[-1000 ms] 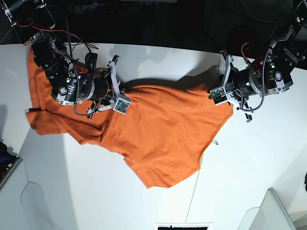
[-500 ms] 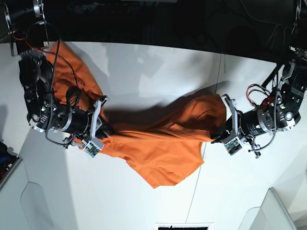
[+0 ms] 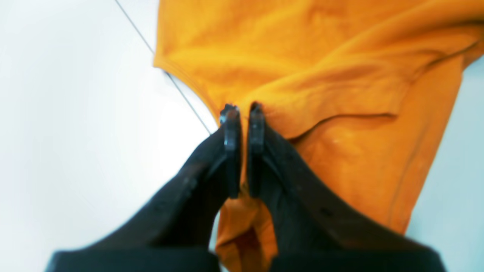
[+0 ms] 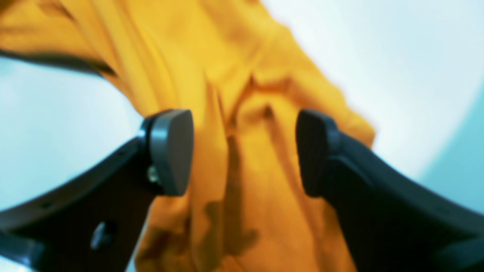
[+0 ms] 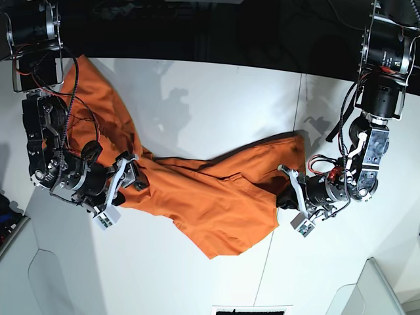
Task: Layout the t-shirt on the table in an organized manner, then fold the t-shirt properly
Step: 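Lift the held edge and drag it with the right gripper away from the left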
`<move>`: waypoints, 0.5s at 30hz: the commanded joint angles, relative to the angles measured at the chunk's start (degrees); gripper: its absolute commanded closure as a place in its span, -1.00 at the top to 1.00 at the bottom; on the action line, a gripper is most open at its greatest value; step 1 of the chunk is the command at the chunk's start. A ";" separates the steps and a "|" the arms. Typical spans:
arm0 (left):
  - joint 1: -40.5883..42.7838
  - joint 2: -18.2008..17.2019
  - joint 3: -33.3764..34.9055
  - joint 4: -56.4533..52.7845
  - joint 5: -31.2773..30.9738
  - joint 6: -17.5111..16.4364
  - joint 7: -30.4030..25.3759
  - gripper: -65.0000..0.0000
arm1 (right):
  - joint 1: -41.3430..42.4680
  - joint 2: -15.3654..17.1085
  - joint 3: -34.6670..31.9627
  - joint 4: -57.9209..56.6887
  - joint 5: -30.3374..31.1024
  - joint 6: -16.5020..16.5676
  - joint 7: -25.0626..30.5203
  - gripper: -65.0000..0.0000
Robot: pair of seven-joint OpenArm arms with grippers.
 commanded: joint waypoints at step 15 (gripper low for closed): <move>-1.66 -3.91 -0.55 -0.11 0.92 -0.20 -1.01 -1.00 | -17.00 -0.13 1.09 21.27 4.83 1.25 -7.50 0.27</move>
